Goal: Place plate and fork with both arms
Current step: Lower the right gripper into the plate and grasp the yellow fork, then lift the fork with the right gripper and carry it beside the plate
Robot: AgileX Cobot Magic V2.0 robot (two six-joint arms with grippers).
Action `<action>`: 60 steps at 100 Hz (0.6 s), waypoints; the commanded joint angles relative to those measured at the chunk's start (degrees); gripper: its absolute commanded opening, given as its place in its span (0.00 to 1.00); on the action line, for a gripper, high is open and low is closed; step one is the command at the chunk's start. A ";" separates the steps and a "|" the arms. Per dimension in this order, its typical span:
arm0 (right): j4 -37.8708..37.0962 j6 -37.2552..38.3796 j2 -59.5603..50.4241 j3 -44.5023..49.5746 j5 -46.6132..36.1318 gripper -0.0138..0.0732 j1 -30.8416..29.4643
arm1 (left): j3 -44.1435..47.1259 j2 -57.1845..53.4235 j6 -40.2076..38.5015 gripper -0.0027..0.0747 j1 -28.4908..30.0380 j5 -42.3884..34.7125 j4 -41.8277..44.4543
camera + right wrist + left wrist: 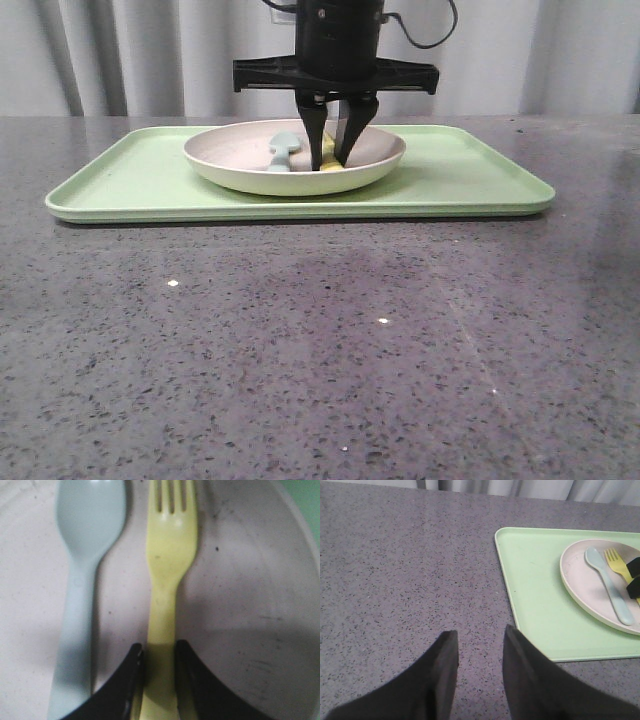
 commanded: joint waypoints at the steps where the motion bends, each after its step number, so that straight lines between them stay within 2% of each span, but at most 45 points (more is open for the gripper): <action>1: -1.40 -0.34 -4.62 -2.11 2.08 0.08 -0.11 | -1.63 -0.22 -0.70 0.33 0.02 -3.91 -0.82; 24: -4.75 -0.34 -7.85 -5.88 5.44 0.08 -0.87 | -1.63 -0.22 -0.40 0.33 0.02 -3.91 -0.82; 41: -5.11 -0.40 -10.58 -6.24 5.85 0.08 -3.69 | -1.63 -0.22 -0.40 0.33 0.02 -3.91 -0.82; 60: -5.05 -3.68 -12.59 -5.31 5.92 0.08 -7.01 | -1.63 -0.22 -0.40 0.33 0.02 -4.03 -0.72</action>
